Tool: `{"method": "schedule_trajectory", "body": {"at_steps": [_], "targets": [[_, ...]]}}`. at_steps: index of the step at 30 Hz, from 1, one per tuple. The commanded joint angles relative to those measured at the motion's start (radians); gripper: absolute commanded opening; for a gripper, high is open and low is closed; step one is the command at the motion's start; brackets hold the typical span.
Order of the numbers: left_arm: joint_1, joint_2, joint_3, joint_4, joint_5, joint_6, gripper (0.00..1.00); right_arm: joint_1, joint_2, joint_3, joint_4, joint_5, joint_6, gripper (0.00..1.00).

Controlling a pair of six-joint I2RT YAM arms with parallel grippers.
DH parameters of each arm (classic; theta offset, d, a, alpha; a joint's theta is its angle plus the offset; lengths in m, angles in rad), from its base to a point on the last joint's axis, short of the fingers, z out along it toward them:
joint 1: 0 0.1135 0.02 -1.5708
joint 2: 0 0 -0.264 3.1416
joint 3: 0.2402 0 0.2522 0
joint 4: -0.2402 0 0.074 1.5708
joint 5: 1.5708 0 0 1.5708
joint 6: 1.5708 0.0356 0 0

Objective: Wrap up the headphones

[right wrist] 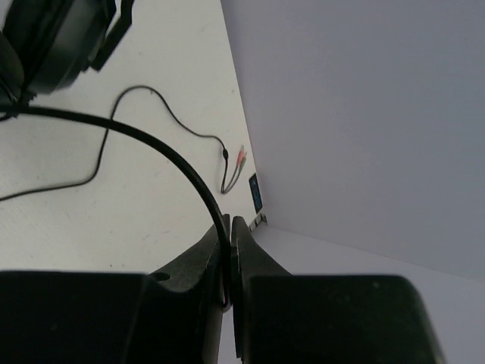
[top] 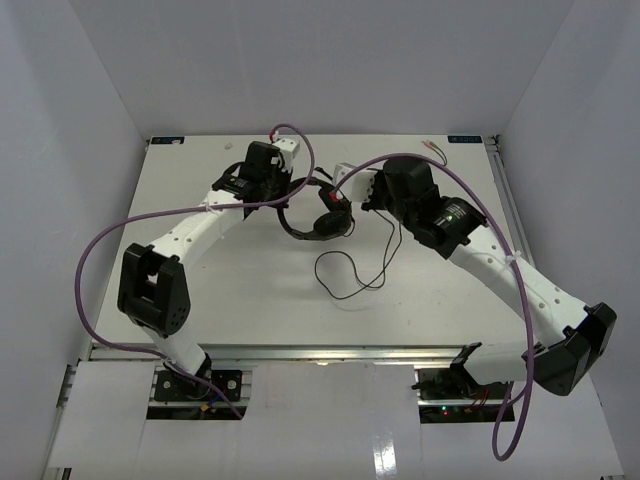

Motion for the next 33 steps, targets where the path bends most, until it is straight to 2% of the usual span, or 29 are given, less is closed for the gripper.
{"method": "schedule_trajectory", "body": {"at_steps": [1, 11, 20, 28, 33], "targets": [[-0.016, 0.000, 0.021, 0.023, 0.128, 0.024, 0.00, 0.018, -0.025, 0.105, -0.006, -0.215, 0.064, 0.09], [-0.060, -0.129, -0.075, 0.063, 0.347, 0.089, 0.00, -0.027, -0.037, -0.012, 0.231, -0.387, 0.117, 0.08], [-0.085, -0.341, -0.238, 0.127, 0.477, 0.129, 0.00, -0.129, 0.037, 0.003, 0.291, -0.546, 0.246, 0.08], [-0.107, -0.375, -0.247, 0.118, 0.528, 0.150, 0.00, -0.149, 0.102, 0.071, 0.284, -0.667, 0.289, 0.08], [-0.108, -0.333, -0.255, 0.109, 0.520, 0.154, 0.00, -0.149, 0.068, 0.096, 0.296, -0.741, 0.324, 0.08]]}}
